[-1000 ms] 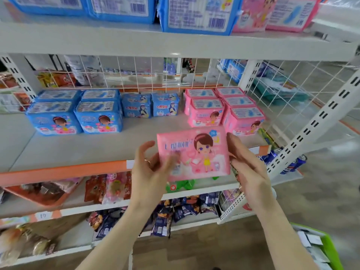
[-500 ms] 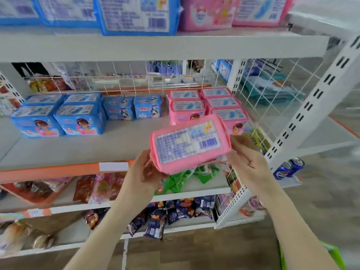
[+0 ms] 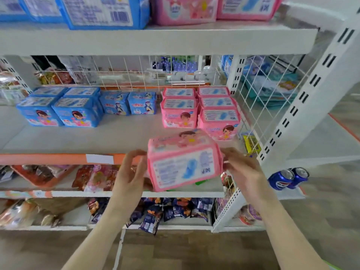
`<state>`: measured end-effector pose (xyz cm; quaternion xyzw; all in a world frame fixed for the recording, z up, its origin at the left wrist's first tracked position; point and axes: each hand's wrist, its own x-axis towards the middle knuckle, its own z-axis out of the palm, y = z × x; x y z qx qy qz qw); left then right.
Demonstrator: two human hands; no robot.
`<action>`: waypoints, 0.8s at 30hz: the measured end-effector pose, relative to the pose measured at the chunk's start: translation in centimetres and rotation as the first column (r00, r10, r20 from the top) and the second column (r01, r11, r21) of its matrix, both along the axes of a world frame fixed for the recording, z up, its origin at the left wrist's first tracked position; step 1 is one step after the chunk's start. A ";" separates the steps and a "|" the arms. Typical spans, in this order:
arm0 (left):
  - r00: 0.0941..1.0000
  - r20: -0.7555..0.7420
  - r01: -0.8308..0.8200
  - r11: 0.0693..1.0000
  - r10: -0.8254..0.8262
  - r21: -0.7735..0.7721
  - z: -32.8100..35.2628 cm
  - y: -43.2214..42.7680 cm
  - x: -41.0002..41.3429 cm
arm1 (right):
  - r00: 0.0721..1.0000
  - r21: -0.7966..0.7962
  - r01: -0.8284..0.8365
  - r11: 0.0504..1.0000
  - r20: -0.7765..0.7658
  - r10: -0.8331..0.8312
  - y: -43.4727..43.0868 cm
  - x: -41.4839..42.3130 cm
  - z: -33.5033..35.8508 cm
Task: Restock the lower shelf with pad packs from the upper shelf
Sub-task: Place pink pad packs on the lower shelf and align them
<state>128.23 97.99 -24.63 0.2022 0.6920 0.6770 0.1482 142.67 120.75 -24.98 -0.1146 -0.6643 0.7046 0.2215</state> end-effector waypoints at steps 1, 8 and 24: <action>1.000 -0.002 -0.004 1.000 0.004 -0.022 -0.1 0.1 0.2 | 0.998 0.030 -0.059 0.998 0.027 0.058 0.1 0.2 -0.1; 0.952 -0.258 0.070 0.938 -0.165 -0.340 -0.4 0.2 0.8 | 0.996 0.186 -0.077 0.980 0.055 0.067 -0.3 -1.3 0.2; 0.872 -0.490 -0.195 0.909 -0.011 -0.368 1.3 1.1 -7.1 | 0.865 0.524 0.451 0.722 -0.057 -0.499 -5.5 -8.9 1.5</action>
